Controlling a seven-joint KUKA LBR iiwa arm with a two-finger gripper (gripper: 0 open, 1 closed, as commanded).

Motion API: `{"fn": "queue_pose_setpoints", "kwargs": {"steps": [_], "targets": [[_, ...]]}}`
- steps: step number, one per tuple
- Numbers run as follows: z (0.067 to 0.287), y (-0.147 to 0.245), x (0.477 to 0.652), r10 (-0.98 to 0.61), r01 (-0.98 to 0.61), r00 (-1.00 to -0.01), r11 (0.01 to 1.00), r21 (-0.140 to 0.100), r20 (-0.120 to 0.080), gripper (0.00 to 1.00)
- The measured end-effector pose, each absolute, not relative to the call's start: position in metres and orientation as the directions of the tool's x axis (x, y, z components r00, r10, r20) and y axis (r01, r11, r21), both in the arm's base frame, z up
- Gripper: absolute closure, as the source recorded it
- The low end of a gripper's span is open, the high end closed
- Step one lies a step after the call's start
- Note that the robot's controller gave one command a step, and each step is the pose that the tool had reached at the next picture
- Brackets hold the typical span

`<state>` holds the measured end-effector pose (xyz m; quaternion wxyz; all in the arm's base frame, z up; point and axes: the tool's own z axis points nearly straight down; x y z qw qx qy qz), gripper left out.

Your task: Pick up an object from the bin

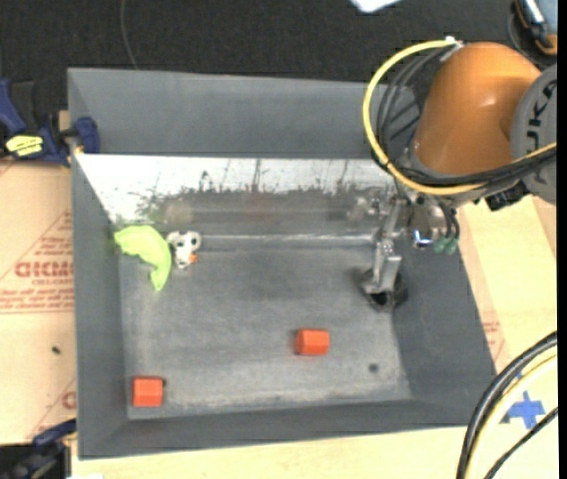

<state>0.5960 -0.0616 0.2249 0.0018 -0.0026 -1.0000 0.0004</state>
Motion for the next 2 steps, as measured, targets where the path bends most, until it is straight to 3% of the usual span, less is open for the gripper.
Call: {"fn": "queue_pose_setpoints", "kwargs": {"steps": [1,2], "targets": [[0.227,-0.061,0.596,0.005,0.005,-1.0,1.0,-0.001,0.001,0.0],[0.265,-0.038,0.625,0.193,0.193,-0.981,0.981,0.0,-0.006,0.0]]}}
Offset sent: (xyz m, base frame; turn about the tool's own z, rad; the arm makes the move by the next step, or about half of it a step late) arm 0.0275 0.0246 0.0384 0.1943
